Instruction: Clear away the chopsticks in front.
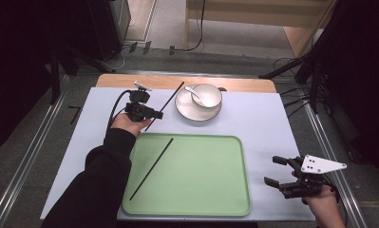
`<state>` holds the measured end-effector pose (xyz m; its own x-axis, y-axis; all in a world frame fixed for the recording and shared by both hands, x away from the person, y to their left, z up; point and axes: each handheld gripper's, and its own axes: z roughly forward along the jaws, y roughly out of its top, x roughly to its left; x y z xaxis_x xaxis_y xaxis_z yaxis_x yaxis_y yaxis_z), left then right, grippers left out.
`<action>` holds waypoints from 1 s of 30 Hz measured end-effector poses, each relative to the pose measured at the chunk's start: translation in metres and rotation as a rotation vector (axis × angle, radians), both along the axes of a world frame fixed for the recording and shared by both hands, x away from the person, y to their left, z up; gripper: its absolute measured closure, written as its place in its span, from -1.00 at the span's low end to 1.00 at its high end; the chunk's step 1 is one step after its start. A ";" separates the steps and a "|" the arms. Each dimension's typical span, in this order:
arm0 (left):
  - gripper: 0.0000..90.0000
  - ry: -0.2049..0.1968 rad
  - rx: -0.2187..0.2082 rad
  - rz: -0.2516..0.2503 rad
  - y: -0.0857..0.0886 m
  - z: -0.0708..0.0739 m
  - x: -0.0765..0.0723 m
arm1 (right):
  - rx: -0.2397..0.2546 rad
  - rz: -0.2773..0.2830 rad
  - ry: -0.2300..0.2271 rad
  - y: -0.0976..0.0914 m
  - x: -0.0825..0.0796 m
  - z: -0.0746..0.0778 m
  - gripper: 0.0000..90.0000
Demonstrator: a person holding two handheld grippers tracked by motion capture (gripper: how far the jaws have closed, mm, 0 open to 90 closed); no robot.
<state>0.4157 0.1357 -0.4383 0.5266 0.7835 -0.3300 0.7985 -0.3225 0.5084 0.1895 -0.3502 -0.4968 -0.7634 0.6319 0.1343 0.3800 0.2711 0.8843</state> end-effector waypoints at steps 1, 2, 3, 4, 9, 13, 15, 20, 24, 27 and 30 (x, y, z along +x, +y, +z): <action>0.91 -0.001 0.000 0.000 0.002 -0.001 -0.004 | -0.001 -0.001 0.000 0.000 0.000 0.000 -0.61; 0.91 0.000 -0.003 0.002 0.004 -0.003 -0.008 | -0.001 -0.003 -0.003 0.000 0.000 0.000 -0.61; 0.90 0.000 -0.005 0.003 0.006 -0.005 -0.011 | 0.000 -0.002 -0.004 0.000 0.000 0.000 -0.61; 0.90 -0.002 -0.008 0.004 0.007 -0.007 -0.014 | 0.000 -0.001 -0.008 0.000 0.000 0.000 -0.61; 0.91 -0.010 -0.026 0.009 0.015 -0.015 -0.032 | 0.008 -0.015 -0.007 -0.001 0.000 0.001 -0.62; 0.91 -0.011 -0.026 0.011 0.023 -0.021 -0.048 | 0.009 -0.021 -0.018 -0.002 0.000 0.001 -0.62; 0.91 -0.013 -0.011 0.007 0.027 -0.022 -0.055 | 0.011 -0.022 -0.020 -0.002 0.001 0.001 -0.62; 0.90 -0.008 -0.016 0.013 0.035 -0.027 -0.073 | 0.011 -0.018 -0.023 -0.002 0.000 0.002 -0.63; 0.90 -0.009 -0.023 0.002 0.041 -0.028 -0.089 | 0.012 -0.016 -0.023 -0.002 0.001 0.002 -0.63; 0.90 -0.007 -0.020 0.002 0.046 -0.029 -0.098 | 0.013 -0.015 -0.023 -0.001 0.001 0.002 -0.63; 0.90 -0.001 -0.024 0.014 0.052 -0.030 -0.107 | 0.014 -0.014 -0.019 -0.001 0.001 0.002 -0.63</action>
<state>0.3087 0.1877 -0.4682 0.5161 0.7825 -0.3484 0.8022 -0.2991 0.5167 0.1906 -0.3511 -0.4947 -0.7571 0.6404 0.1290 0.3669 0.2534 0.8951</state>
